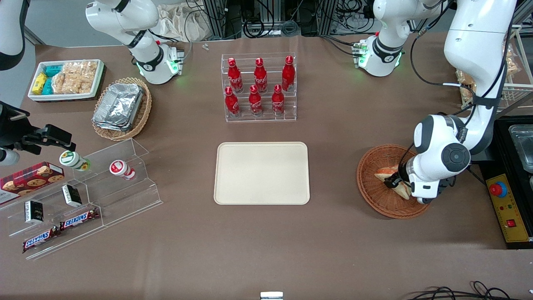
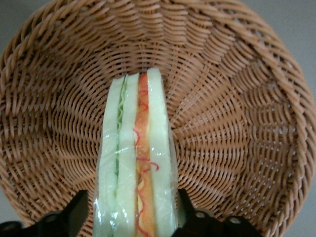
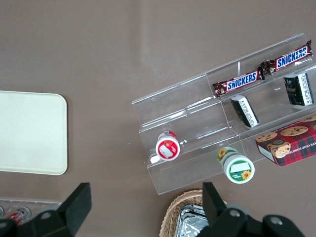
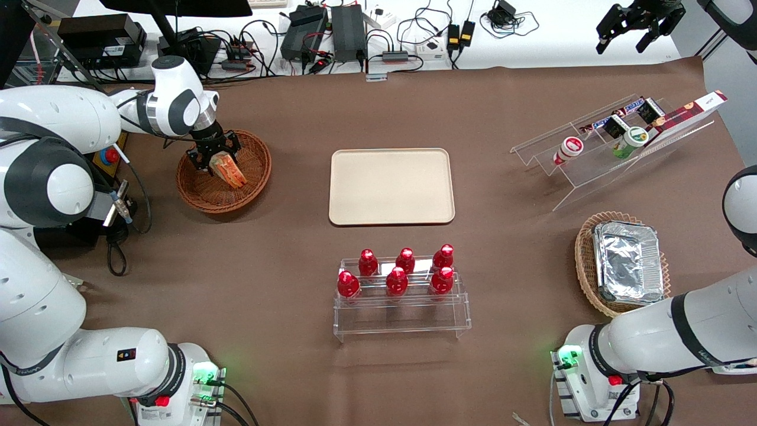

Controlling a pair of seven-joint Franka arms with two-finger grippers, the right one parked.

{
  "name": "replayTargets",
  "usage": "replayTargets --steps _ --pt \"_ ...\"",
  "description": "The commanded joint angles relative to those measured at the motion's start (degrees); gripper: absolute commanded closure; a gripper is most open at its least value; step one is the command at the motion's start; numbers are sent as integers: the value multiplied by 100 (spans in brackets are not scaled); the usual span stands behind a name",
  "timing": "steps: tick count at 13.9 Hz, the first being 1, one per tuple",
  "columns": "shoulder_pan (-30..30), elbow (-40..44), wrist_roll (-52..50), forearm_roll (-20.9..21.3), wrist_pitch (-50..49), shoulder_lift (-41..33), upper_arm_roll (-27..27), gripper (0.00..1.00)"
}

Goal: Place sandwich from basket to tray
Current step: 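Lift the sandwich out of the basket with the left gripper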

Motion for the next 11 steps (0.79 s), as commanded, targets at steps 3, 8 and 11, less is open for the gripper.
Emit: replayTargets --steps 3,8,11 --pt "56 68 -162 18 68 -10 -6 100" --pt "65 926 -110 1 -1149 -308 -15 100" --pt "56 2059 -31 9 -2398 -309 -41 100"
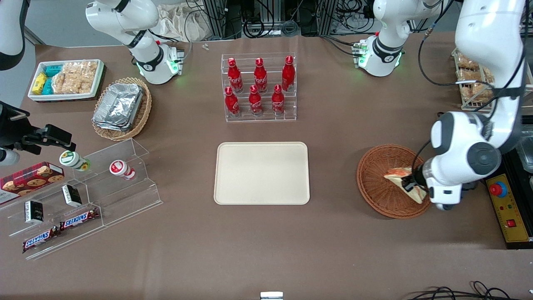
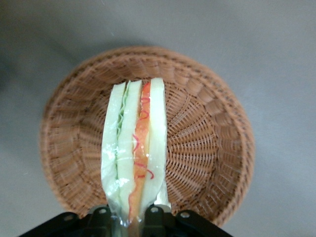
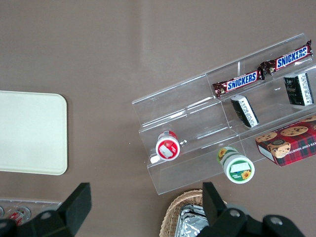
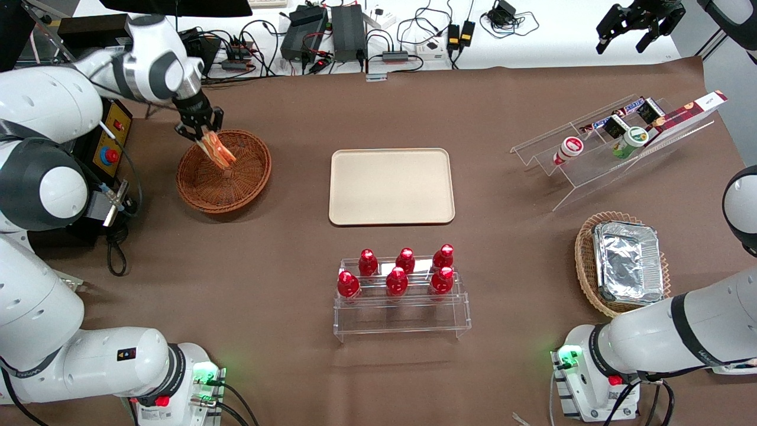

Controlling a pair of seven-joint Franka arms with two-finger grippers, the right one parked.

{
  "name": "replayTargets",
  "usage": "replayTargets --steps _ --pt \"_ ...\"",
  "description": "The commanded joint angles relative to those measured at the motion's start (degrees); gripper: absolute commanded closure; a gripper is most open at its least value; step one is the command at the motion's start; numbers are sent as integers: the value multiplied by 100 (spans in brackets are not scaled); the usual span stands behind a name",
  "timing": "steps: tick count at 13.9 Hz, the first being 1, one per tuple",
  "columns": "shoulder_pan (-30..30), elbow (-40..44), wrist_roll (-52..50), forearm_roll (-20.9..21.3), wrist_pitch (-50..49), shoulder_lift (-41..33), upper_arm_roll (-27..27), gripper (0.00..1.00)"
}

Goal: Place sandwich from basket to tray
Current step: 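Lift the sandwich out of the basket with the left gripper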

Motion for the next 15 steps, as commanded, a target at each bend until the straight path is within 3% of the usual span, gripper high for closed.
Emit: replayTargets --steps 1,5,8,11,15 --pt "-41 1021 18 23 -1030 -22 -60 100" --pt "-297 2446 -9 -29 -2077 57 -506 100" --pt "-489 2466 -26 14 -1895 241 -1209 100" --pt "-1331 2431 -26 146 -1447 776 -1264 100" --pt "-1886 2151 210 173 -807 1384 -1264 100"
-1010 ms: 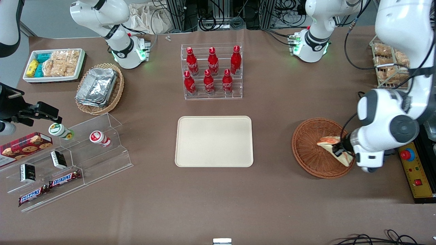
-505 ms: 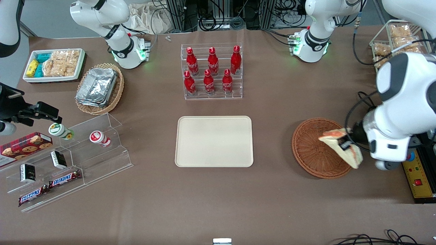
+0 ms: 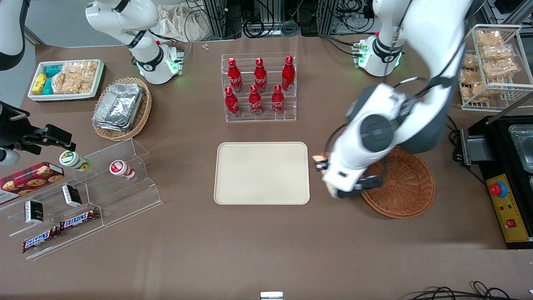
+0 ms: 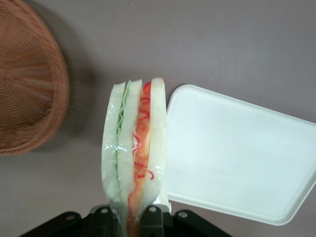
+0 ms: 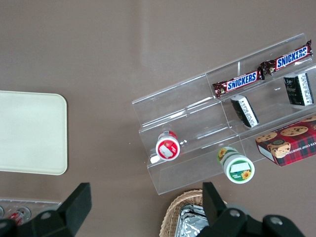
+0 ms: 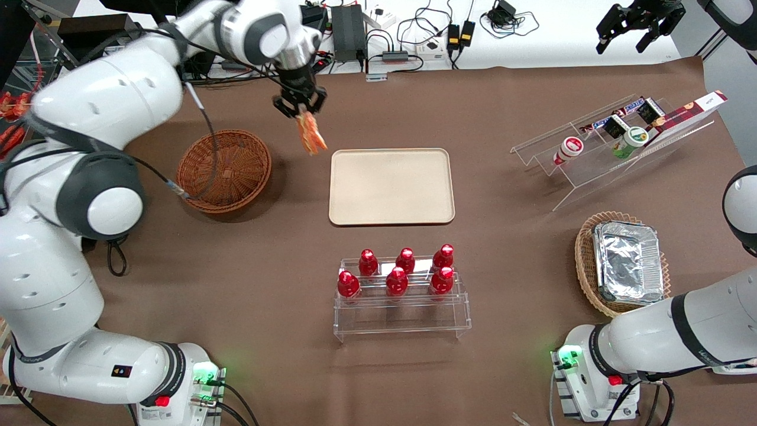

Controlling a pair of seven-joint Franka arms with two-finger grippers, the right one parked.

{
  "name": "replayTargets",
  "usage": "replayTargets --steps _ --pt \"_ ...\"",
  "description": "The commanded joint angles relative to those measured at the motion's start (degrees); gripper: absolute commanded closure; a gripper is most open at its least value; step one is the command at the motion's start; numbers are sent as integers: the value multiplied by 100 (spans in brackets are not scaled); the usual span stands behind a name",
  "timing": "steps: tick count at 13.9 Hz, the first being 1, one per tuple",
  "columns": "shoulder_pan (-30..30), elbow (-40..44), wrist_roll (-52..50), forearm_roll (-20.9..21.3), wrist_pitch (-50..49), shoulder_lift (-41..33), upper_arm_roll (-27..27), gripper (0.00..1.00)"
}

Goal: Place sandwich from basket to tray
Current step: 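Carry the sandwich over the cream tray and lower it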

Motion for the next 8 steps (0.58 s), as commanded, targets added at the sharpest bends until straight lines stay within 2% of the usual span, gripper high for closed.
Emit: replayTargets --steps 1,3,8 --pt "-284 -223 568 79 554 290 21 100" --pt "-382 -452 896 88 942 457 21 100" --pt "-478 -628 1363 88 1005 845 21 100"
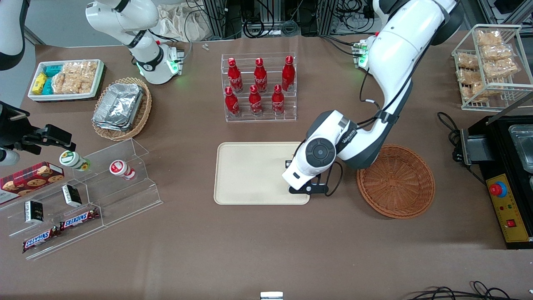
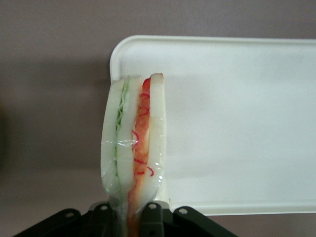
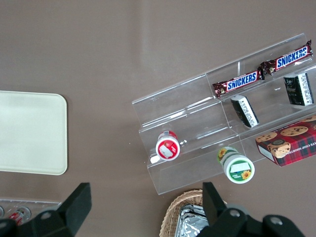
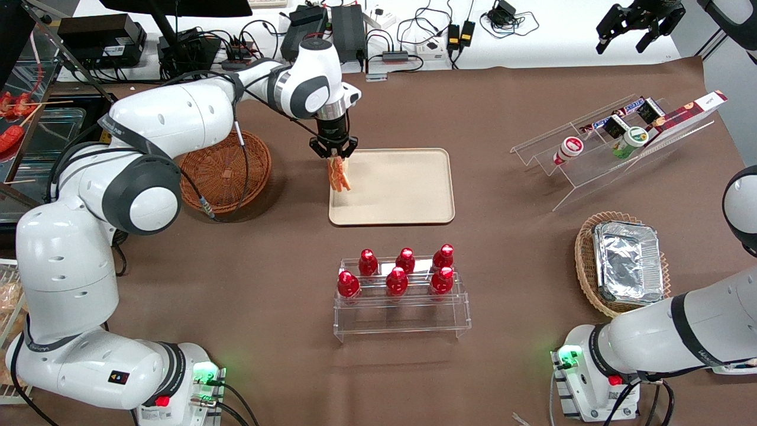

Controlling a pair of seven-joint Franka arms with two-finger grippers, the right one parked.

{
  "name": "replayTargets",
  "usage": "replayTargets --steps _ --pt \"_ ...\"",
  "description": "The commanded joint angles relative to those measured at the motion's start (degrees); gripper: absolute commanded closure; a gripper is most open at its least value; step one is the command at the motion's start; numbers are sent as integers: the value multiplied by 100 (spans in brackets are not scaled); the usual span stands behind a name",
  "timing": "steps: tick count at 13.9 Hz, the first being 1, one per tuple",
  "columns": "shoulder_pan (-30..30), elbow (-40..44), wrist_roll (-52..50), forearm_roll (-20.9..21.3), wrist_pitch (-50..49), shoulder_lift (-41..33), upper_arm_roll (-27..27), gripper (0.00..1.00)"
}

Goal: Place sandwich from basket to tray
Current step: 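Carry the sandwich over the cream tray and lower it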

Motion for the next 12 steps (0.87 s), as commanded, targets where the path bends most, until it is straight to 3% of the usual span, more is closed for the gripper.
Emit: replayTargets --steps 1,6,7,8,9,10,11,12 --pt "-173 -127 163 80 66 71 16 100" --pt "-341 -127 128 298 136 211 34 100" --pt "-341 -119 67 395 128 264 34 81" --pt "-350 -127 66 414 127 290 34 46" --pt "-358 -128 75 414 119 291 34 31" --pt "-358 -128 75 414 110 282 34 7" --pt "-358 -128 75 414 92 282 34 0" --pt "-358 -119 84 414 66 273 34 0"
